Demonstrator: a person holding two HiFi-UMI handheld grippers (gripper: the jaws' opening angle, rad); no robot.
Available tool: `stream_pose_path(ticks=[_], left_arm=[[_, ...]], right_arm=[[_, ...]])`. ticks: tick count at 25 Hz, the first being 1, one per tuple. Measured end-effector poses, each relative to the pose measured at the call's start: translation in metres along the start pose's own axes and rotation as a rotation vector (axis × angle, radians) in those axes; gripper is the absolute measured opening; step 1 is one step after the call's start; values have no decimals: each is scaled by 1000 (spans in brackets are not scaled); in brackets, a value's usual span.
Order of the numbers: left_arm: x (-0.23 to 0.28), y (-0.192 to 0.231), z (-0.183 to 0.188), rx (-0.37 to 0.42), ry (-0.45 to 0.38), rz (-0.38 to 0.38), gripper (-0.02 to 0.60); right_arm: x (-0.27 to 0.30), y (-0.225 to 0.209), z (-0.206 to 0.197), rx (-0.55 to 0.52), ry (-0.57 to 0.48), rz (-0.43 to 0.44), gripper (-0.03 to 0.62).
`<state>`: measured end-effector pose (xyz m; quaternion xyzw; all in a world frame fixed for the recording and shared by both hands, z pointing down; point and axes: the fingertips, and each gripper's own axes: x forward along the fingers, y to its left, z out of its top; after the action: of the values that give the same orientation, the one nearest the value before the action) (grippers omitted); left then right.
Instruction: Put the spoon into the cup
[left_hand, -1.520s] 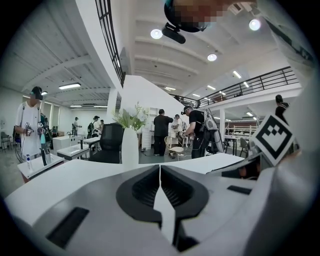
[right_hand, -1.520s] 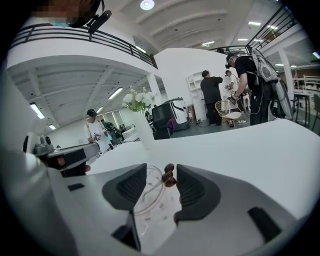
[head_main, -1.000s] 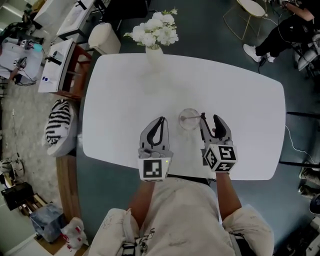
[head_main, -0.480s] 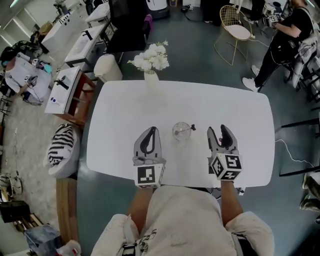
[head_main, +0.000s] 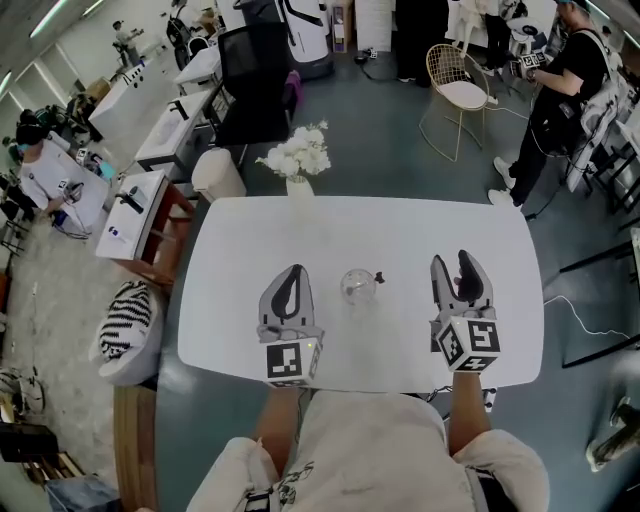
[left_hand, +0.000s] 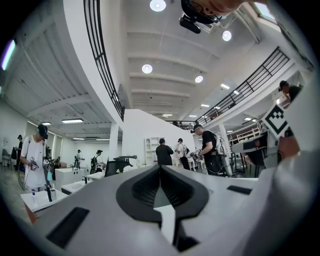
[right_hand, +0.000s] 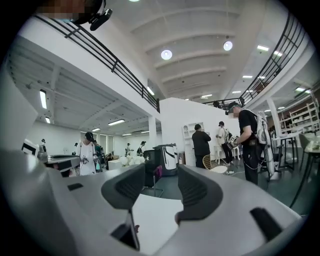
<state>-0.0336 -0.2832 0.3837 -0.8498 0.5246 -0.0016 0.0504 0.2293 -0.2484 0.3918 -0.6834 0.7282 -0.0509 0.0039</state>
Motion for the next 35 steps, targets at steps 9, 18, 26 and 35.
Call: stream_pose_path(ticks=[9, 18, 26, 35], left_arm=[[0, -1, 7, -1, -15, -3, 8], [2, -3, 7, 0, -10, -7, 8], [4, -10, 6, 0, -6, -14, 8], [3, -10, 7, 9, 4, -18, 8]], right_arm=[[-8, -6, 8, -7, -25, -24, 157], [-9, -5, 12, -36, -50, -53, -11], [-11, -5, 11, -63, -48, -55, -12], [-14, -9, 5, -68, -29, -59, -12]])
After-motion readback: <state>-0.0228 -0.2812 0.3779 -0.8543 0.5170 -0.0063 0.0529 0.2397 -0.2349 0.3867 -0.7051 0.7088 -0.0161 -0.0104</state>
